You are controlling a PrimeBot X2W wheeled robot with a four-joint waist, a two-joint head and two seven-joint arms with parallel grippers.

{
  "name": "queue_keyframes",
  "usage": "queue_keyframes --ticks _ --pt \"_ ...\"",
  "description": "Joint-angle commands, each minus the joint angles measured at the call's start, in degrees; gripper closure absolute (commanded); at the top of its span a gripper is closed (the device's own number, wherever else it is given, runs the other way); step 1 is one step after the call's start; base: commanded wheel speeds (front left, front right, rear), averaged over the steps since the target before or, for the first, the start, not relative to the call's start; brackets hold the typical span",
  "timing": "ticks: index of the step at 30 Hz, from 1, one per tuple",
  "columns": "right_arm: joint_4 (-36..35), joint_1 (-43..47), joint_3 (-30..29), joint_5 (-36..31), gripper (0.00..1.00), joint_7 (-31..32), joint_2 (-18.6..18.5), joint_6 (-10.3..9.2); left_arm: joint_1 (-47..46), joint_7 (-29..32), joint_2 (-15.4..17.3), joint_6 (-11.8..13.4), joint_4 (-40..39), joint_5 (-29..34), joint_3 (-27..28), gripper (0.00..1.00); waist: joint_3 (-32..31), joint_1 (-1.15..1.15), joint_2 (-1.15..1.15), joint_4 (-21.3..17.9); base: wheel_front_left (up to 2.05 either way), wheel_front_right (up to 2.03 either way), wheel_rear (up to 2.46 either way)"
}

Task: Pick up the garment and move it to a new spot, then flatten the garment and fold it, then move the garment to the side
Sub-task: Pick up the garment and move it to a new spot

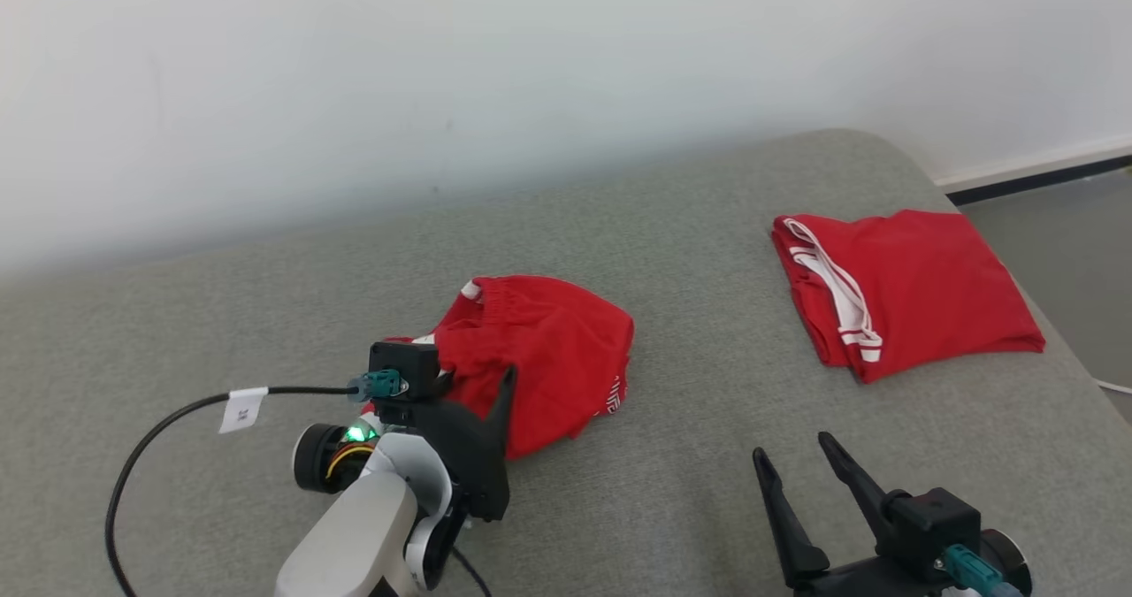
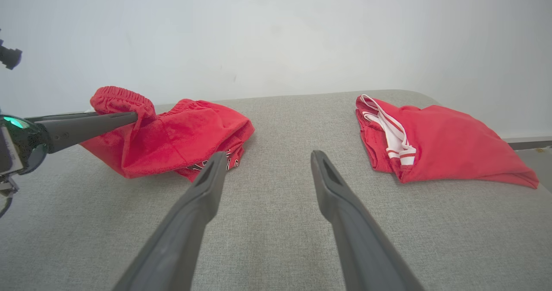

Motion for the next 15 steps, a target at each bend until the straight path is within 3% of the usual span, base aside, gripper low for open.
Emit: queue_keyframes --ticks 1,8,15 --pt "0.1 0.6 -0.8 -0.3 0.0 -0.1 -0.1 -0.15 1.1 -2.2 -0.1 -0.4 -2.1 -1.9 -0.5 0.0 -0.5 0.0 0.0 1.9 0.0 0.0 0.0" --pt "0.7 1.0 -3.0 -0.7 0.0 -0.4 0.0 -0.15 5.4 -11.9 1.2 2.7 -9.1 -0.2 -0.6 0.0 -2.3 0.0 0.0 5.9 0.0 0.0 0.0" --pt "2.6 1.9 -5.8 -0.8 0.0 -1.5 0.2 -0.15 17.8 -14.7 5.5 6.4 -26.0 2.6 4.4 0.0 -4.0 0.0 0.0 11.0 0.0 0.0 0.0"
